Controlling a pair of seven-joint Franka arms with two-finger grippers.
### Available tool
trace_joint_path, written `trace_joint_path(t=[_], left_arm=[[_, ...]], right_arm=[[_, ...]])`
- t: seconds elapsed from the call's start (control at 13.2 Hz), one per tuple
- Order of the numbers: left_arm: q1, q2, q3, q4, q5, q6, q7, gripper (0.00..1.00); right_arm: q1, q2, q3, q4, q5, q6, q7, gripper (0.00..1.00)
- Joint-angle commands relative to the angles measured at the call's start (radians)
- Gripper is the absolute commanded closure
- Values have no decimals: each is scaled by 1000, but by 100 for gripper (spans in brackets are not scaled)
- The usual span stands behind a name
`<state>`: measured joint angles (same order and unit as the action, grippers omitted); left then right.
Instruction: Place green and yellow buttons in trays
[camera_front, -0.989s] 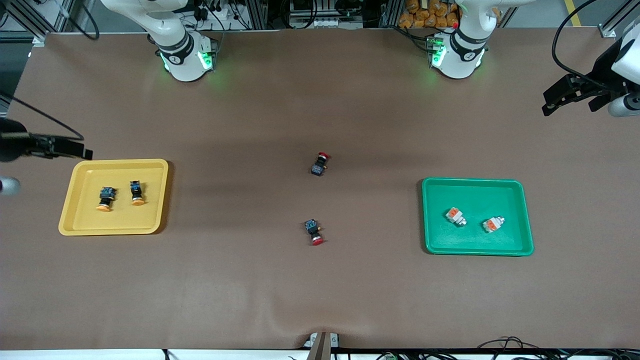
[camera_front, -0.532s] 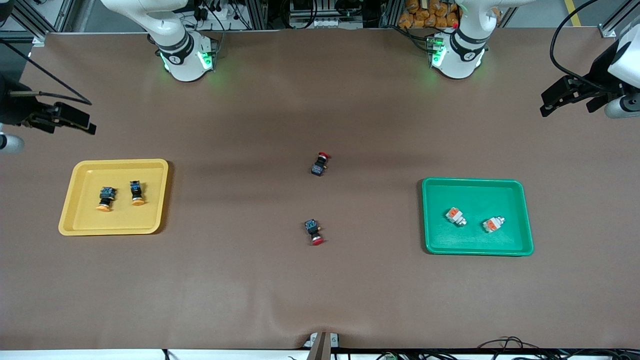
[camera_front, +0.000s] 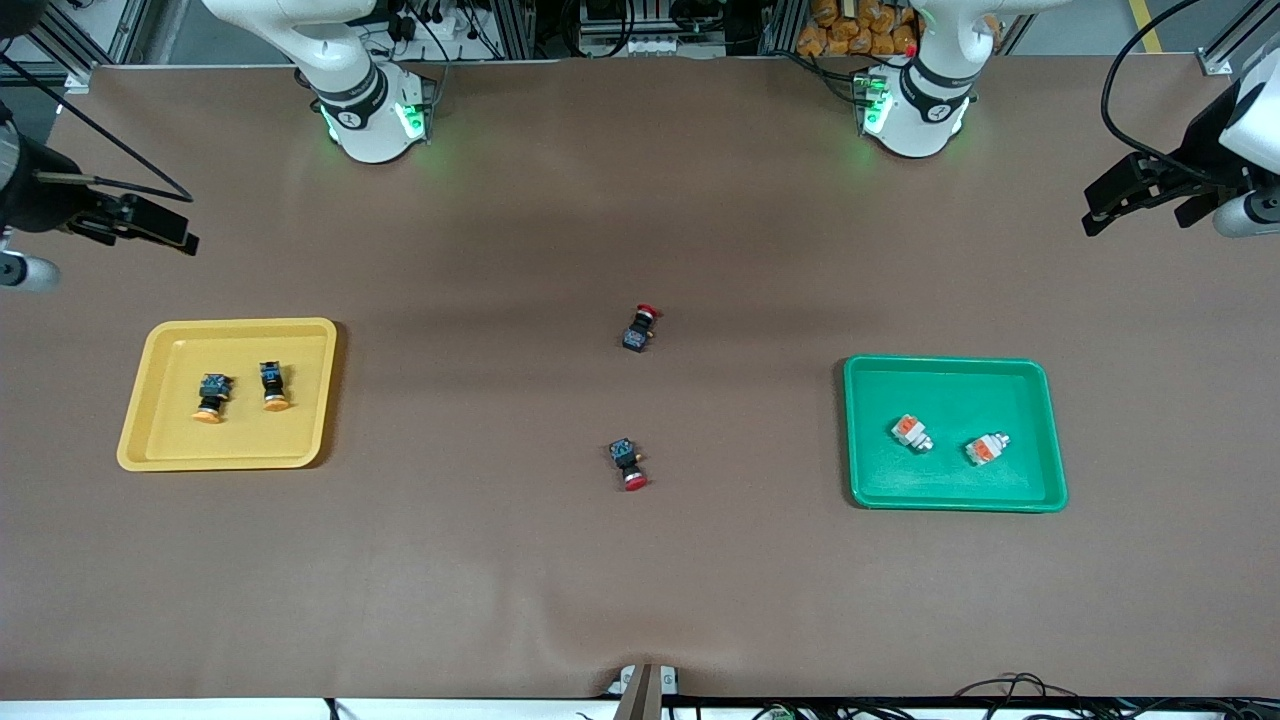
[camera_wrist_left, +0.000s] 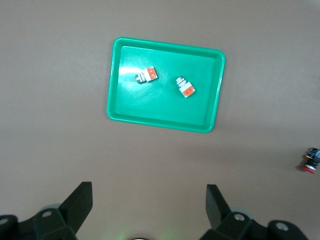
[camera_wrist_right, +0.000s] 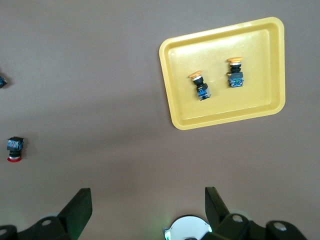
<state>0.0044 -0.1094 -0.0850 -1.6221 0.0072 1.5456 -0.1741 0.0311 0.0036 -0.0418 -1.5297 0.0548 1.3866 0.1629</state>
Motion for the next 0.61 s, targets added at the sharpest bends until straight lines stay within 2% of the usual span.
trace_joint_path(t=[0.0, 0.23, 0.53], left_arm=[[8, -7, 13, 25, -10, -8, 7, 0], [8, 8, 13, 50, -6, -28, 5, 0], [6, 10, 13, 50, -4, -32, 18, 0]], right_arm=[[-33, -31, 30, -32, 0, 18, -2, 0], [-51, -36, 83, -30, -15, 18, -31, 0], [-56, -36, 82, -30, -13, 17, -37, 0]])
